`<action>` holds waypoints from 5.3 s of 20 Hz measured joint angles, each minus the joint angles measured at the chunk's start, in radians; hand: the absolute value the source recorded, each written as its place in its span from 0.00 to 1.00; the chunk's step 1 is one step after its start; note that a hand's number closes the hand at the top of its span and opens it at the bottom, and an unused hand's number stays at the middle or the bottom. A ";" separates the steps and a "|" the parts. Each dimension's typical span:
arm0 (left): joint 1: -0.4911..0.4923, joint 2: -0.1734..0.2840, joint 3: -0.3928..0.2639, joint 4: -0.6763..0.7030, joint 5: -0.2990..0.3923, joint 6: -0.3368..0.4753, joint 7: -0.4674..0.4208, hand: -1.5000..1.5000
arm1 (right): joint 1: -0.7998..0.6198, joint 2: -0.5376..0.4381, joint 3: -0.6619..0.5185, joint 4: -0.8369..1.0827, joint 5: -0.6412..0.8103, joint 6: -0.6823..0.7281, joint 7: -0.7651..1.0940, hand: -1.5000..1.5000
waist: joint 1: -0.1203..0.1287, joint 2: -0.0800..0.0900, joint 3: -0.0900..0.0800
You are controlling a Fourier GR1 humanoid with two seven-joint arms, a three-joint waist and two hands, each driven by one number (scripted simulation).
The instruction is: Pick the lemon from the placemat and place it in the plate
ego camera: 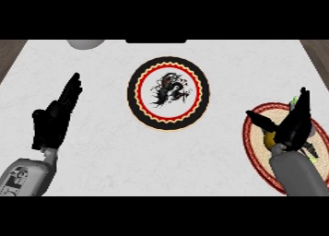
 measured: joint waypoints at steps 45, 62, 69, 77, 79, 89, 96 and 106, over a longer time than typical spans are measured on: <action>-0.057 -0.074 0.098 0.083 -0.059 -0.094 -0.020 0.50 | 0.065 -0.030 -0.130 -0.206 0.059 0.895 0.606 0.00 | 0.007 0.001 0.003; -0.049 -0.127 0.140 0.076 -0.125 -0.137 -0.017 0.50 | 0.083 -0.027 -0.150 -0.155 0.213 0.859 0.477 1.00 | 0.009 -0.005 -0.009; -0.057 -0.125 0.140 0.070 -0.117 -0.154 -0.010 0.50 | 0.051 -0.158 0.019 -0.160 0.194 1.030 0.042 1.00 | 0.033 0.004 0.003; -0.059 -0.124 0.150 0.066 -0.119 -0.154 0.002 0.50 | -0.036 -0.222 -0.026 -0.168 0.163 0.862 -0.355 1.00 | 0.019 0.003 0.006; -0.046 -0.126 0.152 0.062 -0.120 -0.152 -0.001 0.50 | -0.051 -0.219 -0.041 -0.193 0.143 0.833 -0.419 1.00 | 0.016 0.002 0.006; -0.037 -0.142 0.155 0.059 -0.141 -0.152 -0.005 0.50 | -0.219 -0.126 -0.025 -0.263 0.048 0.914 -0.504 1.00 | 0.014 0.002 0.004; -0.053 -0.162 0.151 0.051 -0.163 -0.147 0.014 0.50 | -0.386 0.045 0.030 -0.118 0.079 0.931 -0.423 1.00 | 0.021 0.004 0.005; -0.059 -0.160 0.172 0.058 -0.164 -0.173 0.002 0.50 | -0.578 0.232 0.092 0.273 0.221 0.803 -0.417 1.00 | 0.032 0.009 0.004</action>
